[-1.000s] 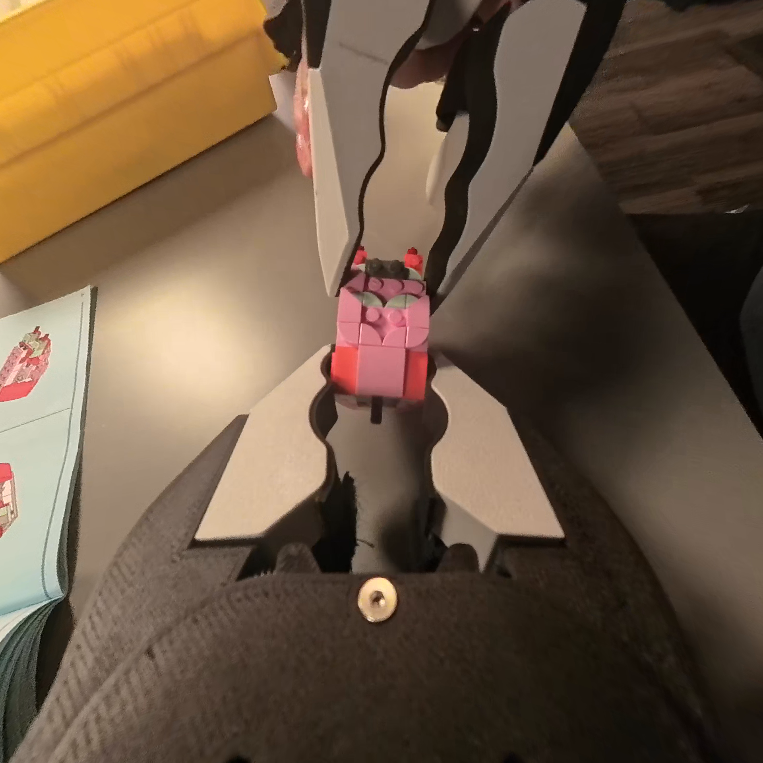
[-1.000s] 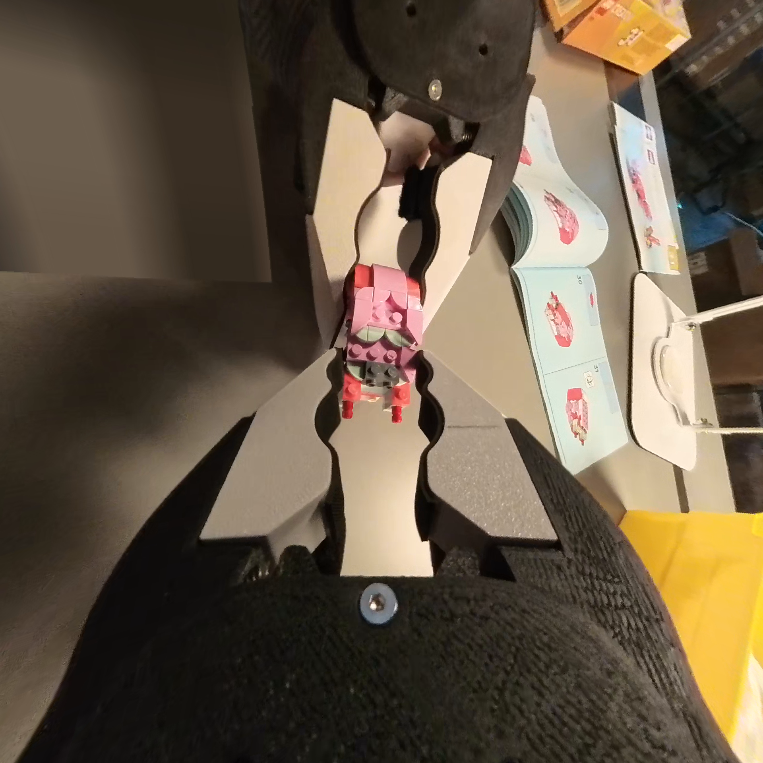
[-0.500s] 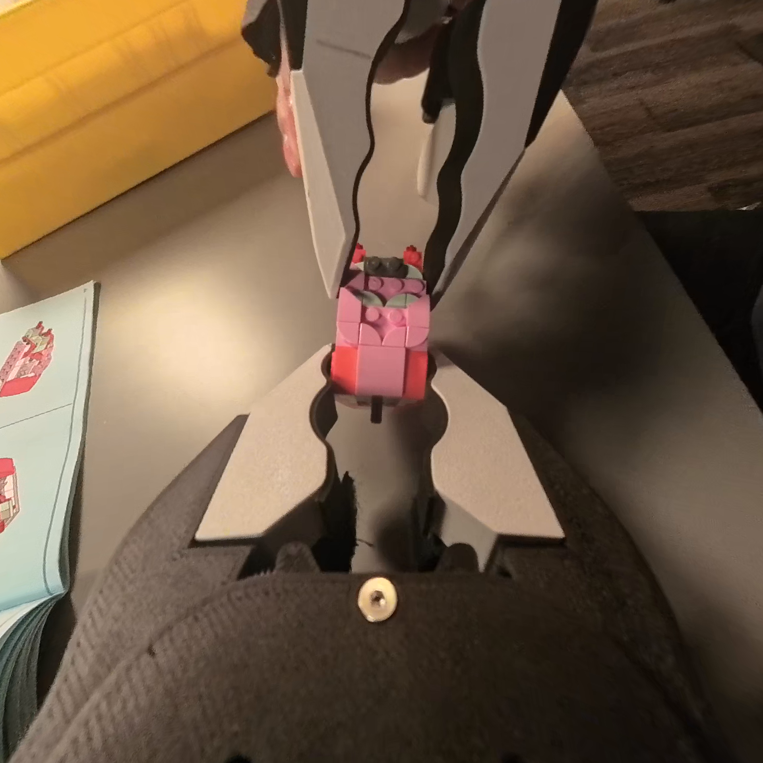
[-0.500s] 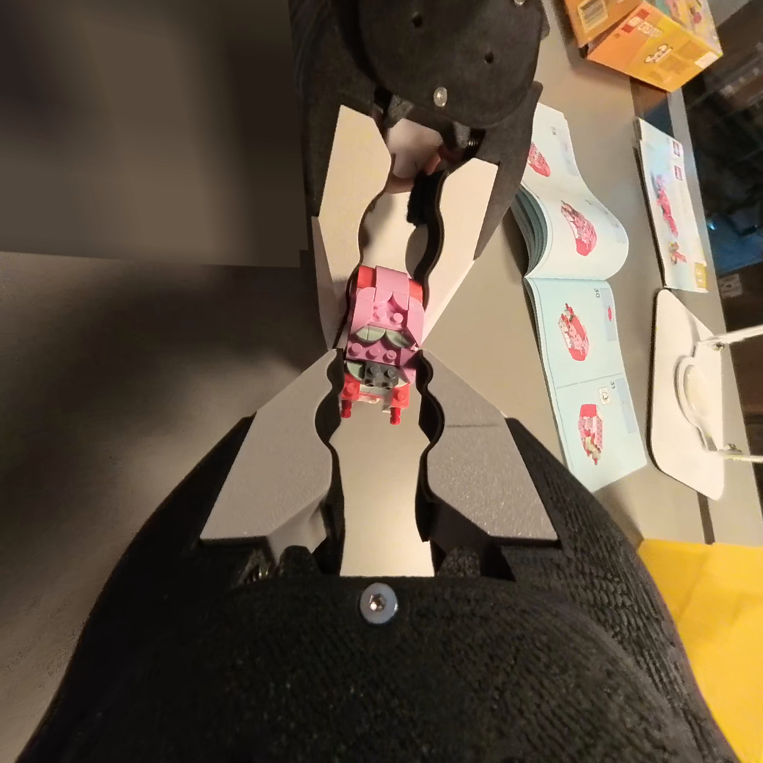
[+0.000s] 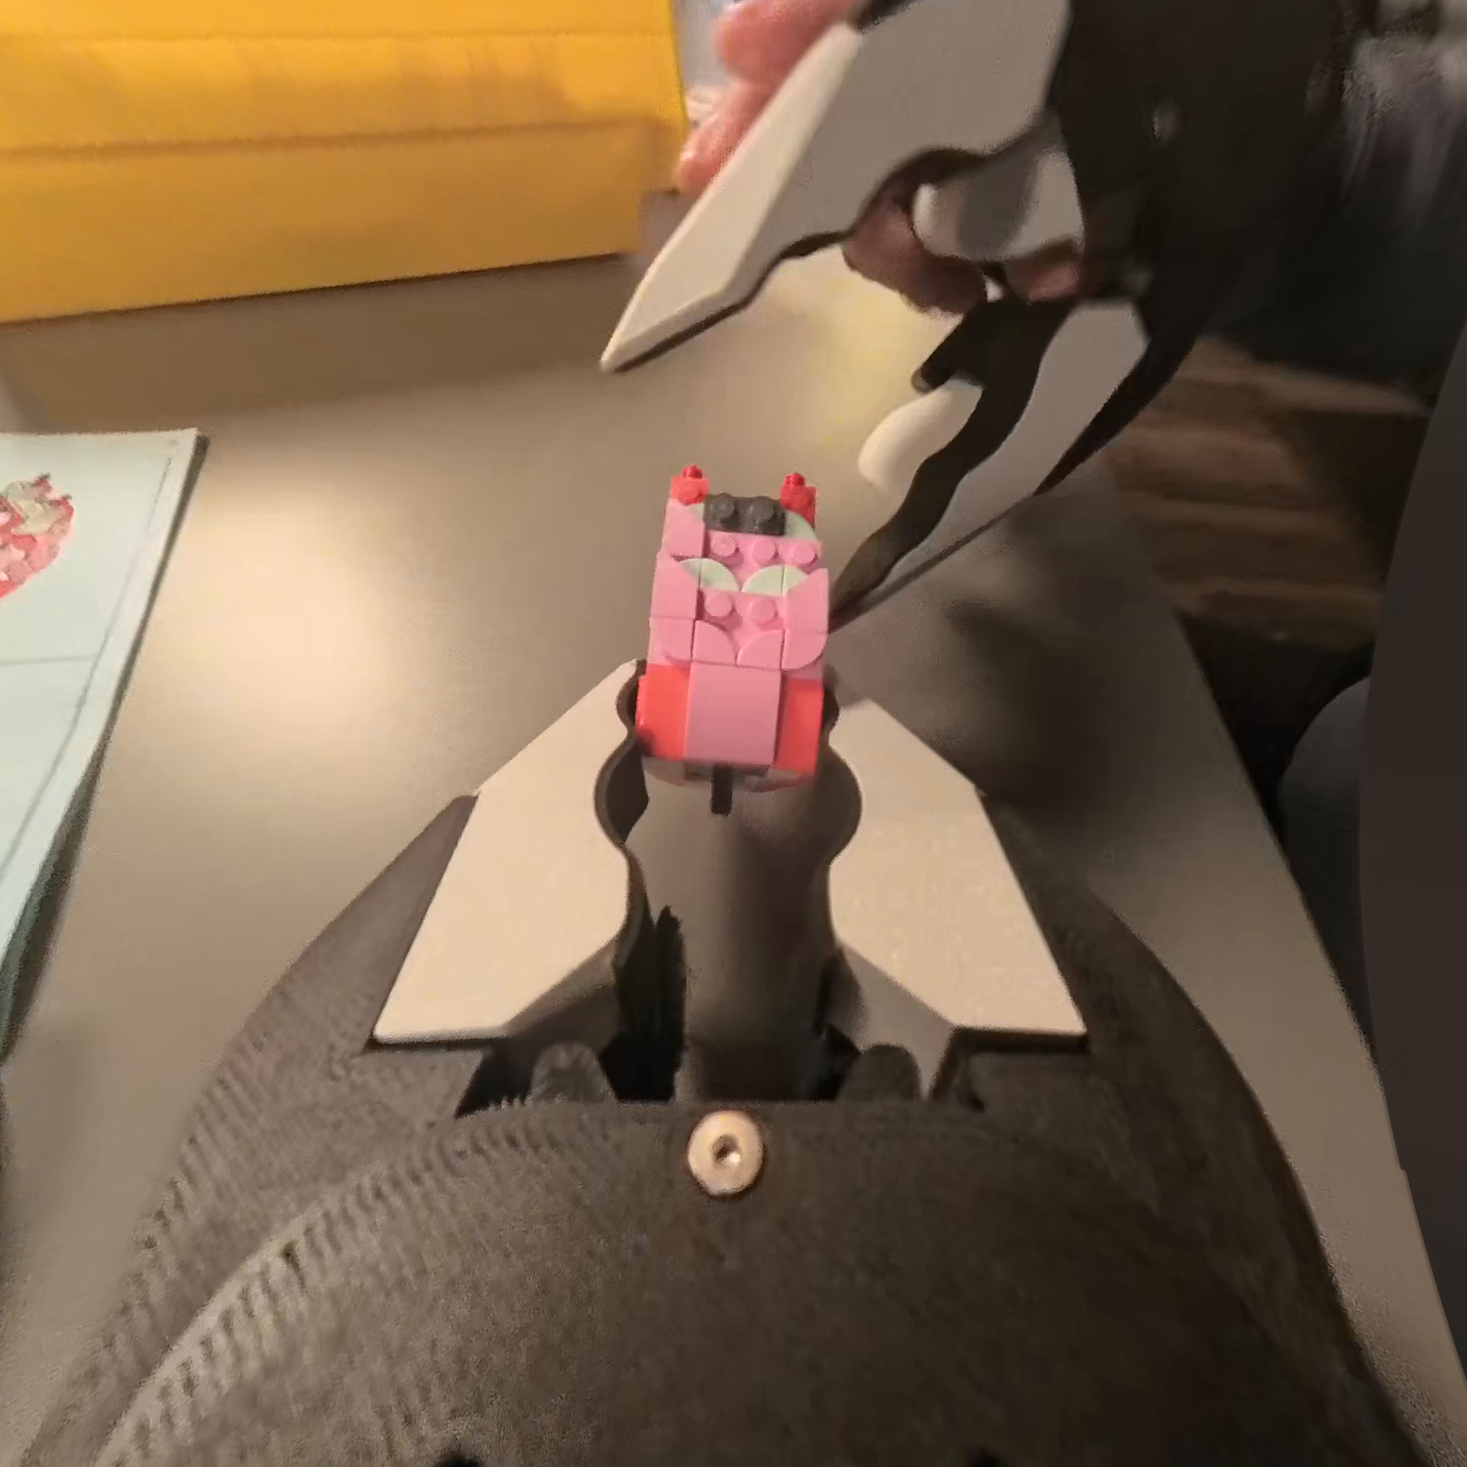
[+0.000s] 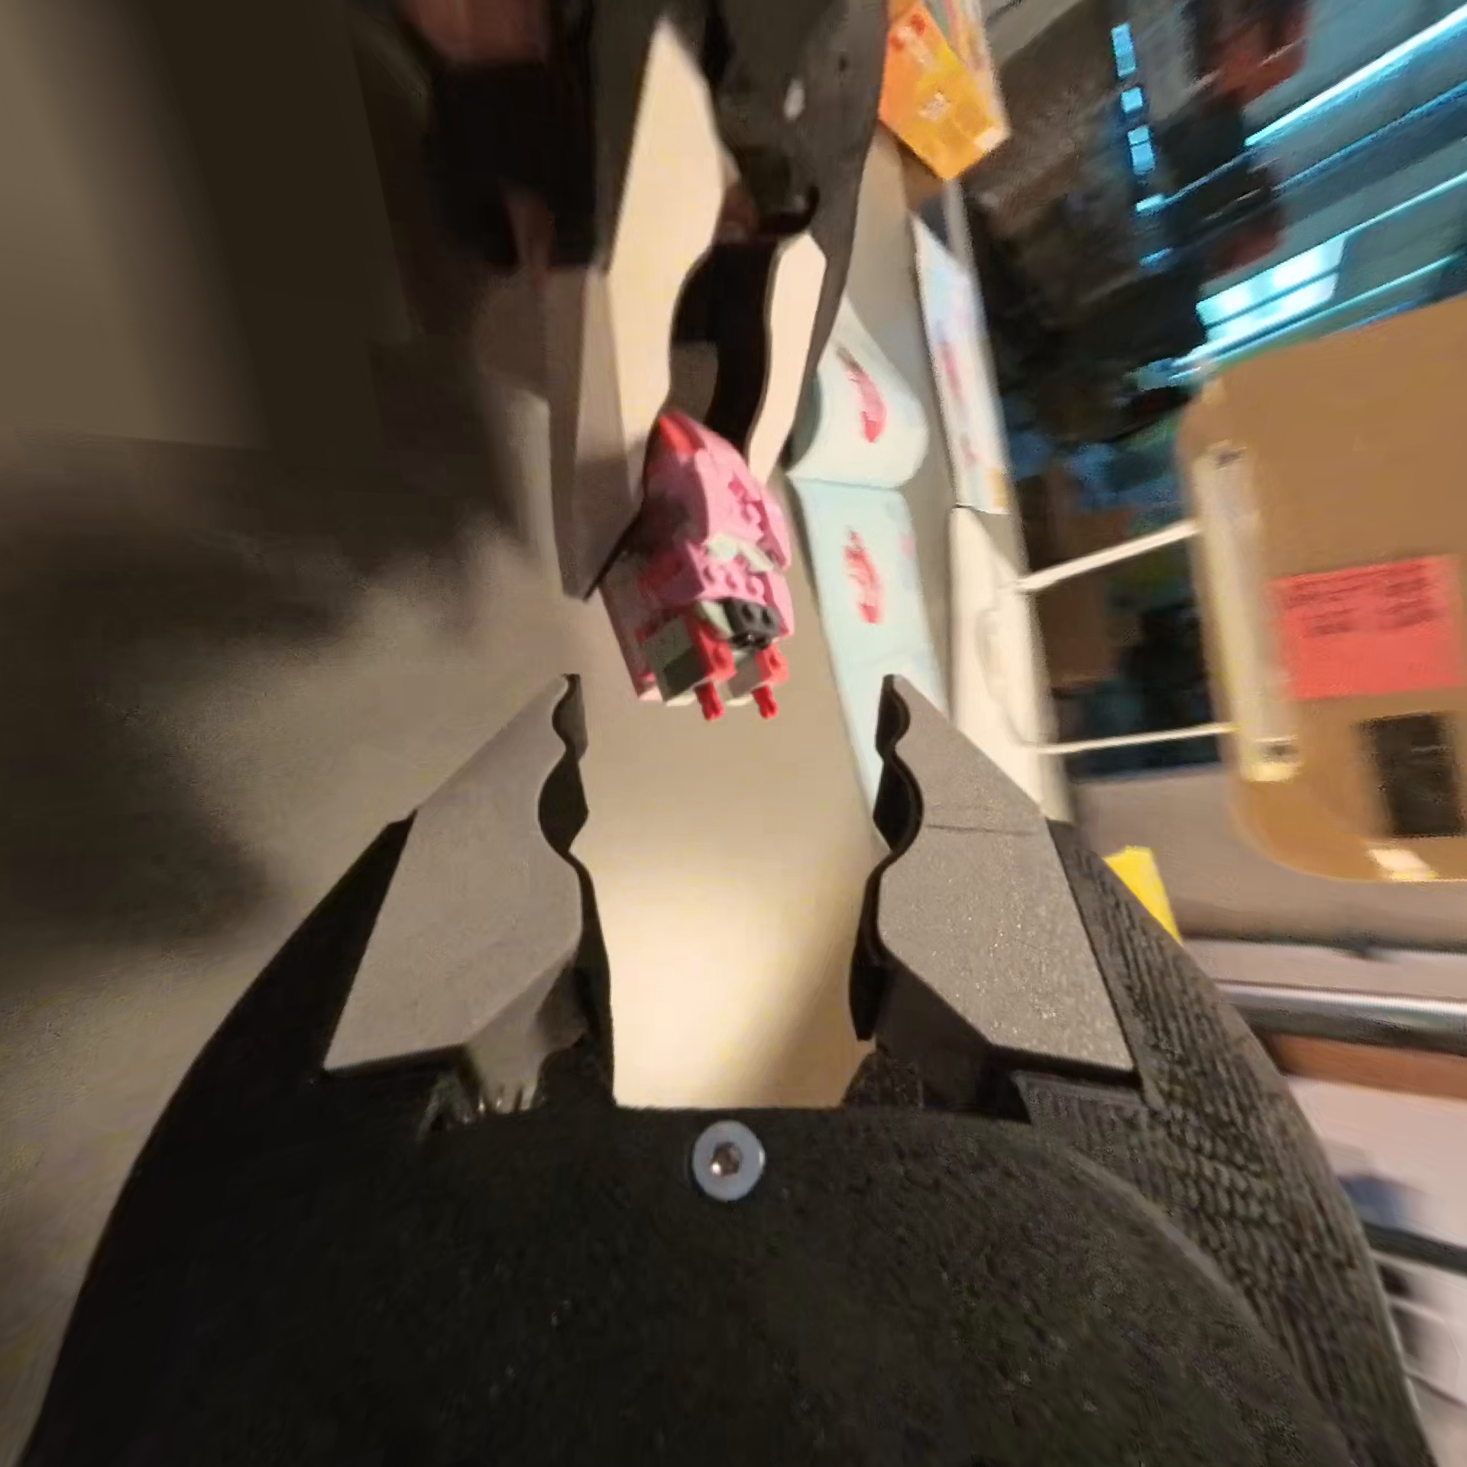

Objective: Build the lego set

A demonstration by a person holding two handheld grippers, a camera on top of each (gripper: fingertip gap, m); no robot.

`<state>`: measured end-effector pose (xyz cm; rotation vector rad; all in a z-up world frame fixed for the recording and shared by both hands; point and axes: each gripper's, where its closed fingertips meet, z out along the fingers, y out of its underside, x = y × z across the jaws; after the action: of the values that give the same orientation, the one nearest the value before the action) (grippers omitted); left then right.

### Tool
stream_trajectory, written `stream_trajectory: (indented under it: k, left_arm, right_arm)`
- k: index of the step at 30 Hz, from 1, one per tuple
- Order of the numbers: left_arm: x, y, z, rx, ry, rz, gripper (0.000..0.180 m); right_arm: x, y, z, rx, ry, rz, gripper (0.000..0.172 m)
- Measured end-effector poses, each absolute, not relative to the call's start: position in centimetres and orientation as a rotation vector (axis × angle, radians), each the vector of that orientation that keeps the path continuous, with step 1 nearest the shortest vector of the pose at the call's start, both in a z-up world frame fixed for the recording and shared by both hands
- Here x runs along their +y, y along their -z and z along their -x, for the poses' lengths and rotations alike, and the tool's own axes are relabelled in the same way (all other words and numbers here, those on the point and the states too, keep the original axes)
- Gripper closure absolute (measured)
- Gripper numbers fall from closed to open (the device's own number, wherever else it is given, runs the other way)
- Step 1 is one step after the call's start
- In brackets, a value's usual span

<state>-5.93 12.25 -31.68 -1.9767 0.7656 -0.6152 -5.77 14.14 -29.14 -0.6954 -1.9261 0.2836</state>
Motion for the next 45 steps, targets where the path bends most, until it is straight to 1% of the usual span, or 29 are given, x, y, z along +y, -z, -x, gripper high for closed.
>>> stream_trajectory:
  k: [2,4,9,11,26,30,32,33,34,38,40,43,45]
  left_arm:
    - [12.3,31.5,6.1,0.706,0.69,1.99,0.142]
    - [12.2,31.2,6.0,0.668,0.763,1.994,0.142]
    - [11.9,30.8,5.8,0.643,0.858,1.978,0.141]
    - [11.9,30.8,5.7,0.646,0.86,1.976,0.141]
    - [12.0,30.5,5.9,0.635,0.842,1.963,0.142]
    - [12.0,30.5,6.1,0.648,0.82,1.97,0.141]
    - [12.2,30.8,6.5,0.649,0.778,1.987,0.141]
    - [12.2,31.0,6.8,0.646,0.762,2.003,0.141]
    - [12.3,31.2,7.3,0.638,0.737,2.02,0.142]
    - [12.5,33.0,9.2,0.712,0.512,2.109,0.141]
    - [12.3,34.0,9.5,0.754,0.451,2.158,0.142]
    - [12.1,34.8,9.3,0.77,0.46,2.194,0.141]
    - [12.0,34.8,9.2,0.751,0.49,2.21,0.141]
  right_arm:
    - [14.5,29.3,5.9,-1.9,-0.062,0.54,0.103]
    - [14.0,29.4,6.1,-1.874,0.053,0.412,0.111]
    - [13.6,29.0,6.7,-1.821,0.11,0.344,0.129]
    - [13.6,28.8,6.8,-1.815,0.124,0.328,0.133]
    - [13.6,28.5,6.9,-1.804,0.216,0.274,0.136]
    - [13.5,28.7,7.0,-1.784,0.1,0.318,0.133]
    - [13.5,29.3,6.8,-1.823,0.004,0.383,0.106]
    - [13.6,29.6,6.7,-1.84,-0.056,0.432,0.096]
    - [13.7,29.7,6.5,-1.843,-0.109,0.465,0.09]
    - [13.4,28.4,6.4,-1.768,-0.458,0.597,0.085]
    - [14.3,26.7,6.8,-1.652,-0.653,0.704,0.087]
    - [17.0,24.7,7.8,-1.422,-0.777,0.84,0.088]
    - [19.1,23.6,8.2,-1.275,-0.765,0.861,0.092]
